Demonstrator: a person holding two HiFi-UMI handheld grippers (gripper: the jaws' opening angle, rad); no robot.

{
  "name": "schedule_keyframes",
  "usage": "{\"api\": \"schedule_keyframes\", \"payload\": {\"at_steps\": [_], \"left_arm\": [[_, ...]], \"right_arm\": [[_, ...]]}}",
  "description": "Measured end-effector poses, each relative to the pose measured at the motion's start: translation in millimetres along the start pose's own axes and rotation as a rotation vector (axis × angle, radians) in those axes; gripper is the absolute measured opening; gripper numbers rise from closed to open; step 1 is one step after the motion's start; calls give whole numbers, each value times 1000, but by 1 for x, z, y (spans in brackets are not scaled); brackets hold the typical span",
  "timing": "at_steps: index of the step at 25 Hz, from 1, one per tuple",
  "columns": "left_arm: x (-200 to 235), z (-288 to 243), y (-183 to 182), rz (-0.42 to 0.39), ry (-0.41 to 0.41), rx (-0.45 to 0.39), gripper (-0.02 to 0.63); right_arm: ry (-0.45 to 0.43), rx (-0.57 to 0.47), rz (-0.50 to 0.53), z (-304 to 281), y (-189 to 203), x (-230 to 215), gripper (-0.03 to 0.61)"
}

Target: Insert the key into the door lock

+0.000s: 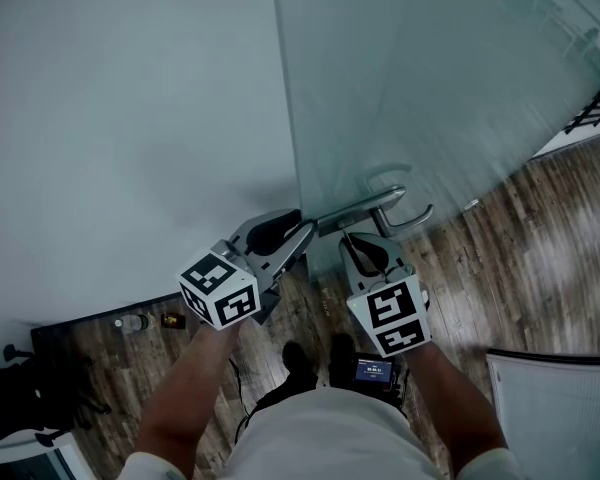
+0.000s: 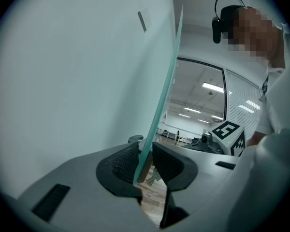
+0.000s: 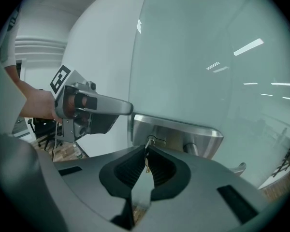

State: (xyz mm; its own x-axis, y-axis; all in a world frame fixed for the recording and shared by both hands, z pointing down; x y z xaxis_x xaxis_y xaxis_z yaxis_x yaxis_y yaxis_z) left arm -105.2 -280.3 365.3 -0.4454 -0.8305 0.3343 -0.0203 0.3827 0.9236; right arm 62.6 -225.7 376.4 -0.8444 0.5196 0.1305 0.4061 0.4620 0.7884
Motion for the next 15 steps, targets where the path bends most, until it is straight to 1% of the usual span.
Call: {"api": "schedule_keyframes", "payload": {"at_steps": [15], "left_arm": [[2, -1, 1, 11, 1, -9, 100]], "right_arm": [[-8, -4, -12, -3, 1, -2, 23]]}}
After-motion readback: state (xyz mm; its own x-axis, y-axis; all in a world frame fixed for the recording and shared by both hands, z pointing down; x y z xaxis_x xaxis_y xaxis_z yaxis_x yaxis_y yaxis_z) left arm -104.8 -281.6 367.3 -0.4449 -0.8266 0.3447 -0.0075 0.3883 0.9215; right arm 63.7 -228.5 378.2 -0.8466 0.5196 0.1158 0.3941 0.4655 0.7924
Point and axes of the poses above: the fingertips, and each gripper's own axes: z backward along the fingers, x to its left, y out of its underside, the point moved 9 cm from there along z, backward along the fingers, and after that the axes turned 7 degrees about x, right-handed, at the moved point
